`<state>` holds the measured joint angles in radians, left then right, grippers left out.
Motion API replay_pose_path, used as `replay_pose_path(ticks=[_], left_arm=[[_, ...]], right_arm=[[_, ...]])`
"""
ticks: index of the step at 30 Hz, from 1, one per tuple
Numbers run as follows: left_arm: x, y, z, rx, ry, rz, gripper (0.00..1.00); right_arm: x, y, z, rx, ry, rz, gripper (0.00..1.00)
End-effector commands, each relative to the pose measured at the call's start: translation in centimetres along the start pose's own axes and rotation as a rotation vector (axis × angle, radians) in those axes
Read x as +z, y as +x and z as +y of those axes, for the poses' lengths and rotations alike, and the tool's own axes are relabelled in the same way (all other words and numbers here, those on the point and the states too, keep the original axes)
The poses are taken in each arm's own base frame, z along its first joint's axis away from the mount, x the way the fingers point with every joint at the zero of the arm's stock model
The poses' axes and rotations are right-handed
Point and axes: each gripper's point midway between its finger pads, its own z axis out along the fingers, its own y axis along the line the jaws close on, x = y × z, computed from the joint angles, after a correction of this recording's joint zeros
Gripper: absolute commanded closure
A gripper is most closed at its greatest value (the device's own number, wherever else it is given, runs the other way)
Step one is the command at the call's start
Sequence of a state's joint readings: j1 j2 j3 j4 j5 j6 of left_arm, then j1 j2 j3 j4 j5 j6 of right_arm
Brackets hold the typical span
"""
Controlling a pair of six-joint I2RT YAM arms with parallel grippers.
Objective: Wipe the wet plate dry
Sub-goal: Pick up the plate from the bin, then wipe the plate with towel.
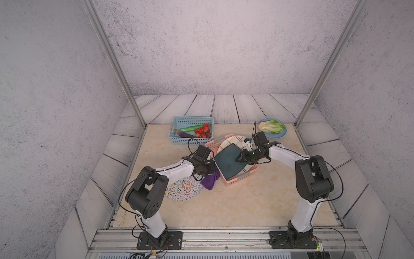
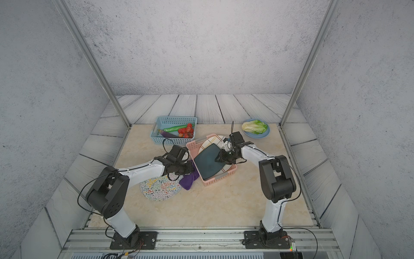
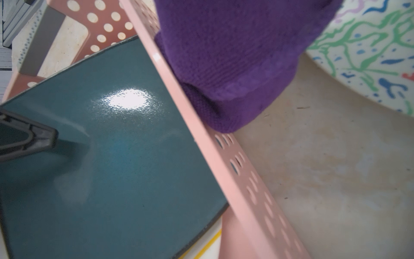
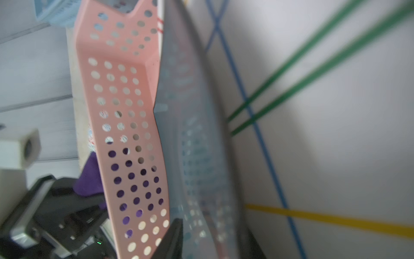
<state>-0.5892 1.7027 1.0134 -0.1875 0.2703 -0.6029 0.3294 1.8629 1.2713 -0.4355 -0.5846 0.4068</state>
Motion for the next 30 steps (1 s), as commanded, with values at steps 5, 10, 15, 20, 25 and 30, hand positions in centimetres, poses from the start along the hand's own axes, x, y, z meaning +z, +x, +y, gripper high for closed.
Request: replay_pose_path(ticks=[5,10,15,20,25,30], left_arm=[[-6.6,-1.9,-0.8,0.054,-0.007,-0.142,1.0],[-13.9,-3.6,-3.5,0.149,0.054,-0.337,1.0],[-15.4,-4.4,-5.2,0.244,0.081,-0.366,1.0],[-12.5,-1.4,-9.3,0.347,0.215,-0.235,1.0],[-8.8,2.3,-9.6,0.352,0.138,-0.132,1.0],[-9.4,0.3,-3.1,0.189,-0.088,-0.2,1.0]], right_arm=[[-3.1,-0.9,2.9,-0.059,-0.016,-0.088,1.0],[-8.5,-1.6,7.4,-0.105,-0.106,-0.245,1.0],[-11.3,1.4,13.5,-0.114,-0.308,-0.321,1.0],[-14.3,2.1,18.4,-0.067,-0.482,-0.434,1.0],[-18.7,1.3,22.3,-0.081,-0.602,-0.524,1.0],[-20.9,2.9,24.0,-0.142,-0.631,-0.541,1.0]])
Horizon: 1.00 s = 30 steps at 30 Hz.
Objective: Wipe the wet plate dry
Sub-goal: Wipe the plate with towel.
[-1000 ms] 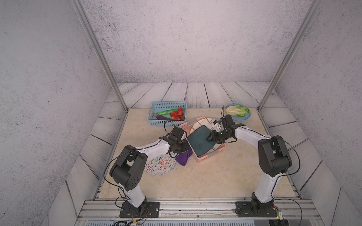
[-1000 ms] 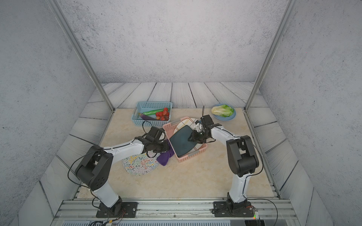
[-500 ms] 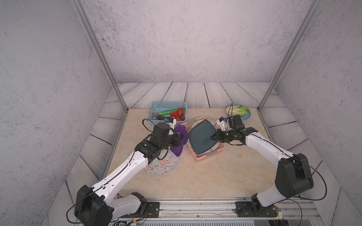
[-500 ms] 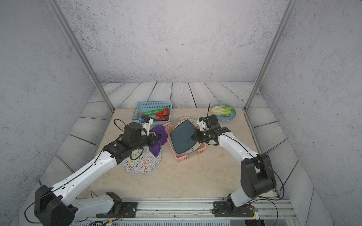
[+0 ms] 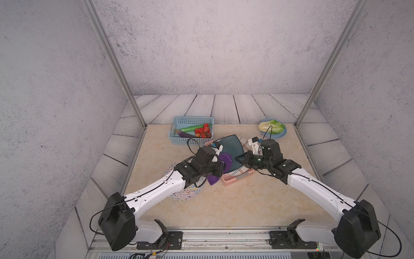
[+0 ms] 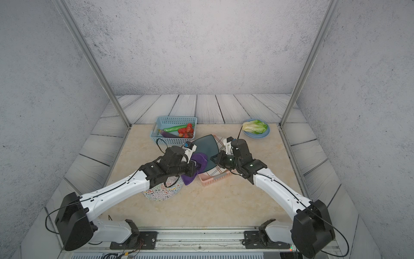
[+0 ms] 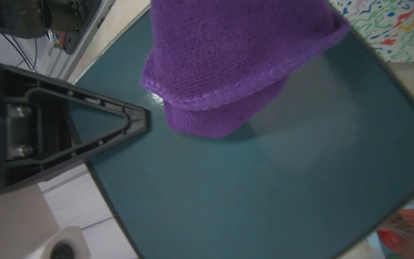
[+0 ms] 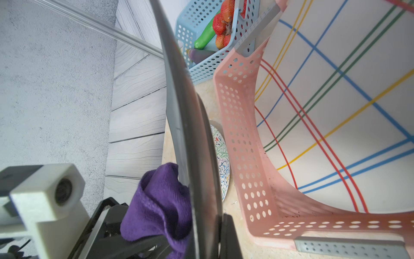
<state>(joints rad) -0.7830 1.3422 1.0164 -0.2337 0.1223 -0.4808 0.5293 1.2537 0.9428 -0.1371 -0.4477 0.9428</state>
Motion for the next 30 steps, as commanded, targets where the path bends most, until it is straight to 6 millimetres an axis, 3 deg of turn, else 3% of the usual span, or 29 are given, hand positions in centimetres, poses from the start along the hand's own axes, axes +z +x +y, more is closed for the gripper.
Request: replay_pose_path(ticks=[1,4,7,9,11,13,15,19,23,26,30], left_arm=[[-0.4,2.6,7.3,-0.128,-0.234,0.078,1.0],[-1.8,0.1,9.1,-0.179,-0.237,0.04,1.0],[-2.9,-2.8,9.1,-0.144,-0.243,0.005,1.0],[-2.6,-4.0,6.7,-0.074,-0.124,0.005,1.0],[-1.8,-3.9,2.4,-0.01,0.069,0.031,1.0],[-1.3,-2.3,-1.3,0.082,0.18,0.082,1.0],[-0.9,0.1,-2.9,0.145,0.201,0.136,1.0],[0.2,5.3,-0.9,0.039,0.171,0.19,1.0],[-0.3,8.1,0.0,-0.046,0.19,0.189,1.0],[-1.4,6.3,3.5,-0.054,-0.015,0.124,1.0],[-3.3,1.0,8.5,-0.186,-0.175,0.04,1.0]], right_arm=[[-6.6,-1.8,13.9,-0.22,-0.432,-0.133,1.0],[-5.9,1.5,14.4,-0.271,-0.449,-0.058,1.0],[-5.6,4.6,15.6,-0.307,-0.5,-0.015,1.0],[-5.3,5.9,15.9,-0.317,-0.518,-0.003,1.0],[-5.3,5.6,16.3,-0.31,-0.528,-0.02,1.0],[-5.6,4.4,16.8,-0.298,-0.528,-0.081,1.0],[-6.4,3.1,17.3,-0.3,-0.539,-0.132,1.0],[-8.3,0.3,19.1,-0.283,-0.591,-0.188,1.0],[-9.5,-1.0,20.4,-0.264,-0.641,-0.215,1.0],[-9.6,0.4,21.7,-0.286,-0.711,-0.128,1.0],[-8.3,3.4,21.2,-0.284,-0.727,-0.054,1.0]])
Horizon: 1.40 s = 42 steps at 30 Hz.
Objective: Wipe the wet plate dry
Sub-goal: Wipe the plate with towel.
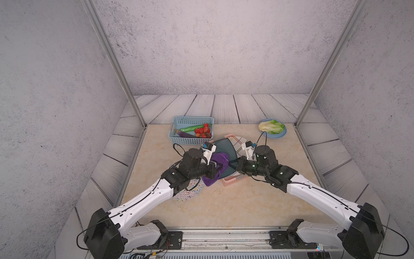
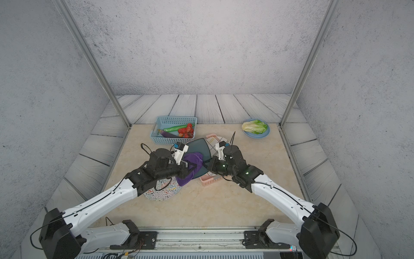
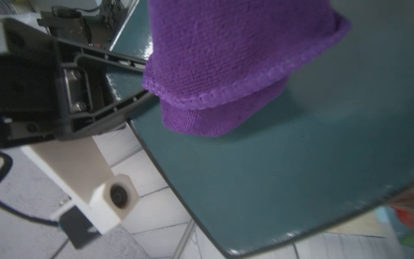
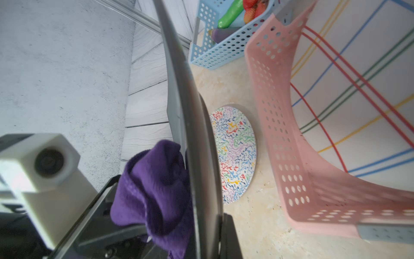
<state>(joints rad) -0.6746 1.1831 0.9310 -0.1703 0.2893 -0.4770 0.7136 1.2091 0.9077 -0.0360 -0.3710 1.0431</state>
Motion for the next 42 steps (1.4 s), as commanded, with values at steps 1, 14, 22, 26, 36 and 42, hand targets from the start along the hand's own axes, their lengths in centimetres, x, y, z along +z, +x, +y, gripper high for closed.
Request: replay_pose_path(ticks=[1,14,22,26,36,42], left_arm=[[-0.5,1.3,8.3,-0.158,-0.301,0.112,1.0],[2.9,7.4,-0.4,-0.063,0.04,0.236,1.0],[1.6,7.6,7.2,-0.159,-0.232,0.228,1.0],[-1.0,1.1,11.3,-0.234,-0.289,0.093,1.0],[2.8,1.6,-2.4,0.079,0.06,0.217,1.0],[0.2,5.5,3.5,-0.099,-0.135,0.143,1.0]], right_arm=[[-6.8,-0.1,16.9,-0.278,-0.607,-0.058,1.0],[-9.2,-6.8,14.6,-0.195,-0.516,-0.245,1.0],[-10.2,-4.0,18.3,-0.272,-0.638,-0.131,1.0],[-9.5,-1.1,15.2,-0.242,-0.594,-0.092,1.0],[-8.8,-3.4,15.5,-0.231,-0.567,-0.167,1.0],[-11.9,-8.3,17.1,-0.193,-0.654,-0.258,1.0]])
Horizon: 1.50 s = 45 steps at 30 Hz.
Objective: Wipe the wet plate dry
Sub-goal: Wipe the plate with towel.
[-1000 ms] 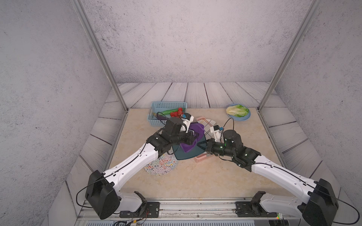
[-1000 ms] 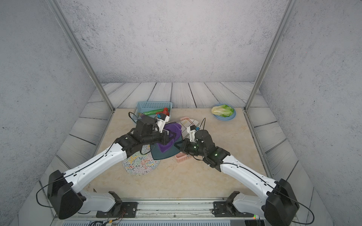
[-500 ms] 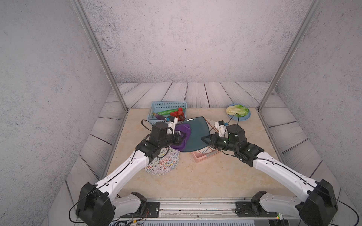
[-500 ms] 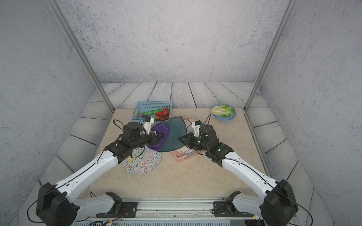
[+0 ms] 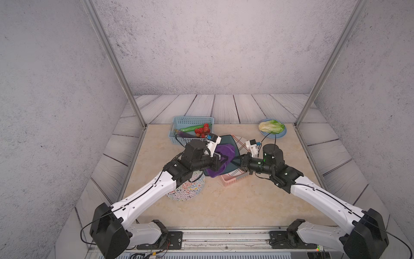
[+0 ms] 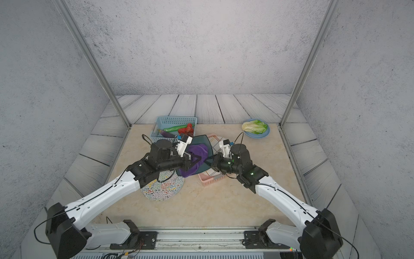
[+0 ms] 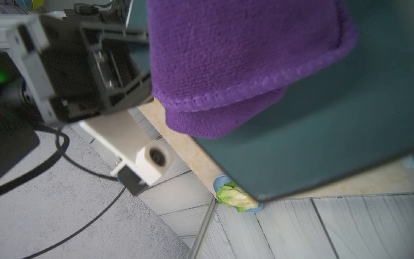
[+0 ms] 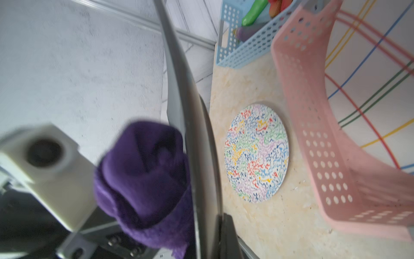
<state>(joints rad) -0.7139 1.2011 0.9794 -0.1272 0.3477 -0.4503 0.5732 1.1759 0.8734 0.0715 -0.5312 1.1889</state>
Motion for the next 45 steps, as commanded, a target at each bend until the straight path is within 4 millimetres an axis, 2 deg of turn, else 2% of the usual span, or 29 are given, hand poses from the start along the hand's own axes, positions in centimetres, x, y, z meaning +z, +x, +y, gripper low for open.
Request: replay_pose_path(ticks=[1,3,5,8,11,13,17,20,24,28,30,34,37,39,41,43,45], left_arm=[[-1.8,6.9,7.4,-0.214,-0.261,0.132,1.0],[-4.1,5.0,8.3,-0.348,-0.203,0.036,1.0],[-6.8,1.4,7.7,-0.503,-0.044,-0.126,1.0],[-11.2,-5.3,4.8,-0.624,0.224,-0.363,1.0],[-14.4,-10.3,0.7,-0.623,0.428,-0.46,1.0],[-16.2,-13.0,-1.3,-0.647,0.557,-0.519,1.0],[-19.3,-16.7,-3.6,-0.721,0.776,-0.631,1.0],[-20.8,-18.5,-5.4,-0.757,0.899,-0.67,1.0],[-22.1,-19.6,-7.2,-0.76,0.963,-0.69,1.0],[-22.2,-19.2,-9.4,-0.723,0.97,-0.663,1.0],[-20.8,-17.8,-10.8,-0.711,0.949,-0.608,1.0],[-17.8,-14.8,-12.7,-0.68,0.899,-0.525,1.0],[-18.3,-15.1,-12.5,-0.725,0.966,-0.552,1.0],[-19.4,-16.4,-12.4,-0.736,1.002,-0.565,1.0],[-20.9,-18.1,-12.8,-0.71,1.02,-0.593,1.0],[-21.9,-19.3,-13.0,-0.681,1.024,-0.615,1.0],[-22.1,-20.2,-13.3,-0.671,1.031,-0.627,1.0]], right_arm=[[-7.6,-2.8,18.0,-0.33,-0.552,-0.163,1.0],[-8.0,-2.8,17.6,-0.32,-0.546,-0.181,1.0],[-8.9,-3.1,17.2,-0.314,-0.536,-0.216,1.0],[-10.7,-3.8,17.5,-0.312,-0.55,-0.249,1.0],[-11.9,-3.2,19.7,-0.324,-0.658,-0.215,1.0],[-12.2,-2.6,21.3,-0.342,-0.746,-0.16,1.0],[-10.6,-1.6,21.5,-0.356,-0.78,-0.047,1.0],[-8.8,-0.5,20.9,-0.348,-0.776,0.01,1.0],[-6.3,1.5,20.0,-0.347,-0.735,0.067,1.0],[-4.1,3.2,20.4,-0.36,-0.712,0.108,1.0],[-4.0,2.1,21.5,-0.353,-0.73,0.058,1.0],[-4.8,-1.8,23.9,-0.356,-0.715,-0.056,1.0],[-5.8,-4.9,23.8,-0.324,-0.69,-0.132,1.0],[-6.0,-5.5,22.9,-0.313,-0.675,-0.141,1.0],[-5.9,-4.5,22.0,-0.32,-0.664,-0.117,1.0],[-5.6,-2.5,21.4,-0.33,-0.669,-0.07,1.0],[-5.6,-0.6,21.5,-0.346,-0.691,-0.044,1.0]])
